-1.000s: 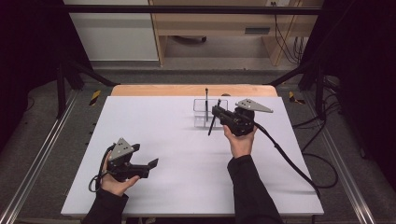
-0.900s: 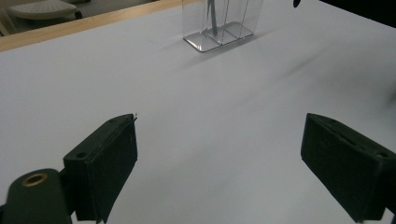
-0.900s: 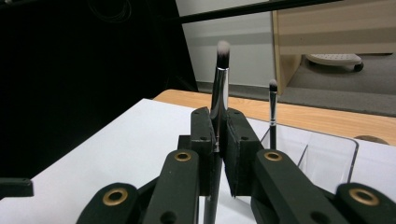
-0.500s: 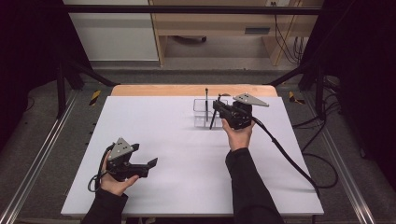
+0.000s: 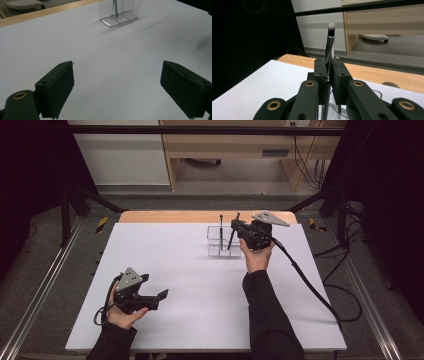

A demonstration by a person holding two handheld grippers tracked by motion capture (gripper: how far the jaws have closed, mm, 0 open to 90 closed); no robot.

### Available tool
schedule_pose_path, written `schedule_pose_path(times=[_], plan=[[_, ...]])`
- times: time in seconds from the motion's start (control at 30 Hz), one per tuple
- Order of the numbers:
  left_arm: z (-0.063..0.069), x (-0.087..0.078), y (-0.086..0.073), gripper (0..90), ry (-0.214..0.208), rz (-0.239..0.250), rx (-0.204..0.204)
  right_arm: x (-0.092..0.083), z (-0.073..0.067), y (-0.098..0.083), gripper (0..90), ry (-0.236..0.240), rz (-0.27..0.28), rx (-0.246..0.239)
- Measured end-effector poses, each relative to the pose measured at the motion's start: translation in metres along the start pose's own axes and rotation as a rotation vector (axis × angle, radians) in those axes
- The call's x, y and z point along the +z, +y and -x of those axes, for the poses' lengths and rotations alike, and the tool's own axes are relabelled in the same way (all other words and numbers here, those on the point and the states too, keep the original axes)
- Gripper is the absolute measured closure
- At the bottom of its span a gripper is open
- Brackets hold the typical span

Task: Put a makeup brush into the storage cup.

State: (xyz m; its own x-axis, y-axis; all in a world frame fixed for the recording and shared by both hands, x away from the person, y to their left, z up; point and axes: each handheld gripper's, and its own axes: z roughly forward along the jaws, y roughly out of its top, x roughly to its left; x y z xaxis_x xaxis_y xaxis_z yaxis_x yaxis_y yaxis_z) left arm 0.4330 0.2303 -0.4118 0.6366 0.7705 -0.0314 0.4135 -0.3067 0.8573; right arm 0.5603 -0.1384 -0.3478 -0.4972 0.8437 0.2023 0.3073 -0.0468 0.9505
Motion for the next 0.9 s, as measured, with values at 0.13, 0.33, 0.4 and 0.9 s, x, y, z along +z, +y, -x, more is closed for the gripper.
schedule_pose_path(times=[0.13, 0.33, 0.4, 0.9], plan=[[0.0, 0.001, 0.0, 10.9, 0.0, -0.004, 0.0, 0.002, 0.003, 0.002, 83.8, -0.007, 0.006, 0.001], [0.0, 0.002, -0.001, 10.9, -0.002, -0.009, -0.001, 0.005, 0.006, 0.004, 83.8, -0.019, 0.011, -0.002], [0.0, 0.002, -0.001, 10.9, -0.002, -0.01, 0.001, 0.006, 0.006, 0.005, 83.8, -0.026, 0.016, -0.004], [-0.001, 0.002, -0.001, 10.9, -0.003, -0.01, -0.002, 0.016, 0.005, 0.016, 83.8, -0.031, 0.049, 0.0]])
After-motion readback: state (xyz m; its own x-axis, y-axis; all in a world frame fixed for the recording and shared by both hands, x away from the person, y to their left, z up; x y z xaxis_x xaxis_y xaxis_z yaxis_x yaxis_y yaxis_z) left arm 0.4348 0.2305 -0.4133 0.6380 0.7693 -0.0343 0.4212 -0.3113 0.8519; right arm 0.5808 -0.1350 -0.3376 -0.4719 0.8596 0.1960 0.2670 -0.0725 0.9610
